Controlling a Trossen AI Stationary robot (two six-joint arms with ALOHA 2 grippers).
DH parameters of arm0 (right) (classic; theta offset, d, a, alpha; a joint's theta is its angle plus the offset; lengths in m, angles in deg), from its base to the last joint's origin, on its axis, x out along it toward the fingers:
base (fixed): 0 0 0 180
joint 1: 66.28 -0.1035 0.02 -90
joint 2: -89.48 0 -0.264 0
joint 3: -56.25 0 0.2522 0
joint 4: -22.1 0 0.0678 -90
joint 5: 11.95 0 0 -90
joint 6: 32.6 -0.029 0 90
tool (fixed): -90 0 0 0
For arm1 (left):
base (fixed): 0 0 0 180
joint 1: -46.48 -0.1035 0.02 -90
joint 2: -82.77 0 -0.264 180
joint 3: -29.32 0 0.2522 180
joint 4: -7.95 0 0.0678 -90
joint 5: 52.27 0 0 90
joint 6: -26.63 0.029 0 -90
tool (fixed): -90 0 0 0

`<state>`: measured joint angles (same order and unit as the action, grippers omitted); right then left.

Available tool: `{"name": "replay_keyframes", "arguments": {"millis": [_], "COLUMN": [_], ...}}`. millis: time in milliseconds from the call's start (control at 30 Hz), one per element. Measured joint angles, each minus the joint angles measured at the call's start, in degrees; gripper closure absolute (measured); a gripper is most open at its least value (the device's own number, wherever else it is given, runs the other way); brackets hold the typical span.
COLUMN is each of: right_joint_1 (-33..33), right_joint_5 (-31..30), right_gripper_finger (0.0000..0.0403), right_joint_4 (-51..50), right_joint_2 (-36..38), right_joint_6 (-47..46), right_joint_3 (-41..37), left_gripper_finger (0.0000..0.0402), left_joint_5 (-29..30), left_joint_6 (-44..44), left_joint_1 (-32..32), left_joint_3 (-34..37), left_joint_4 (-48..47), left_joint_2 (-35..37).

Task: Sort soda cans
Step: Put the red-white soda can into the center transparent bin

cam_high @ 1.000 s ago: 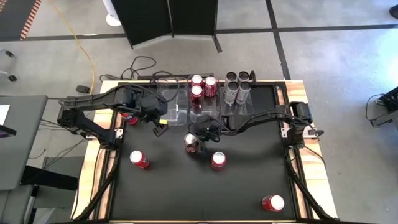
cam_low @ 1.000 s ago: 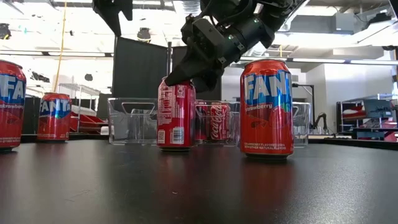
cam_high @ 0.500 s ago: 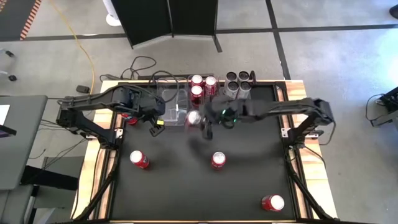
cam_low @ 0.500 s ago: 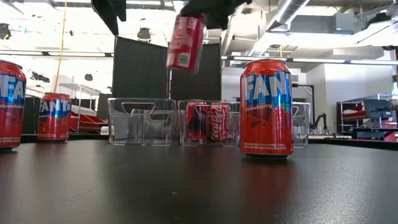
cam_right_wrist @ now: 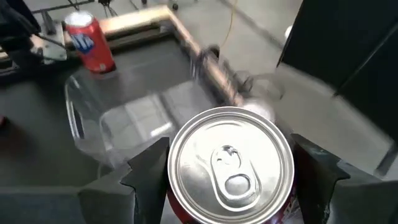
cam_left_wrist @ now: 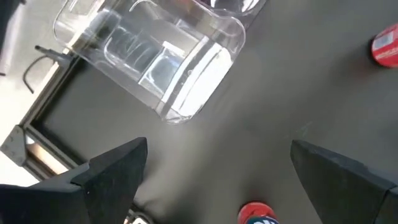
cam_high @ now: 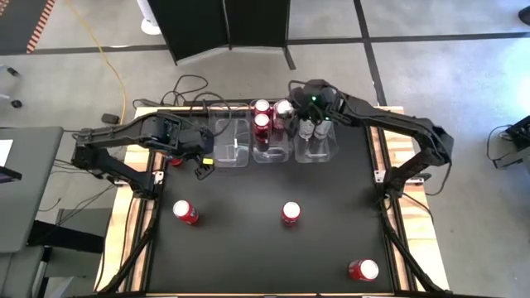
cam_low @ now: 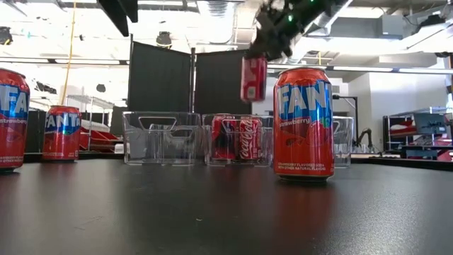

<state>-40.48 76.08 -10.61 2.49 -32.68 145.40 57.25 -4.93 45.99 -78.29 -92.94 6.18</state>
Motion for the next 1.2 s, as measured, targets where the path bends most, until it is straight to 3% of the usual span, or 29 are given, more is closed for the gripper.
{"name": "replay_keyframes", "arguments": {"millis": [233,467,800,967,1200], "right_joint_1": [1.0,0.1,1.8,2.9,4.0], "right_joint_5": [0.3,0.6,0.9,1.3,6.5], "right_gripper_finger": [0.0137,0.0137,0.0127,0.0117,0.0102], "right_joint_4": [7.2,9.7,12.2,13.3,13.3], "right_joint_2": [-2.3,-8.2,-15.7,-16.4,-15.6], "right_joint_6": [-0.9,-1.4,-0.2,0.4,0.7], "right_joint_3": [-5.4,-6.1,-6.0,-5.9,-6.1], "left_gripper_finger": [0.0011,0.0011,0.0011,0.0011,0.0011], "left_joint_5": [2.4,11.5,9.0,9.2,10.8], "left_joint_6": [-4.5,-8.8,-14.4,-14.1,-13.7], "left_joint_1": [0.4,0.3,0.5,0.5,-0.1], "left_joint_3": [0.0,0.0,0.0,0.0,0.0], "left_joint_4": [-0.6,-3.1,-2.9,-2.9,-2.9], "left_joint_2": [3.8,4.6,4.7,5.0,5.0]}}
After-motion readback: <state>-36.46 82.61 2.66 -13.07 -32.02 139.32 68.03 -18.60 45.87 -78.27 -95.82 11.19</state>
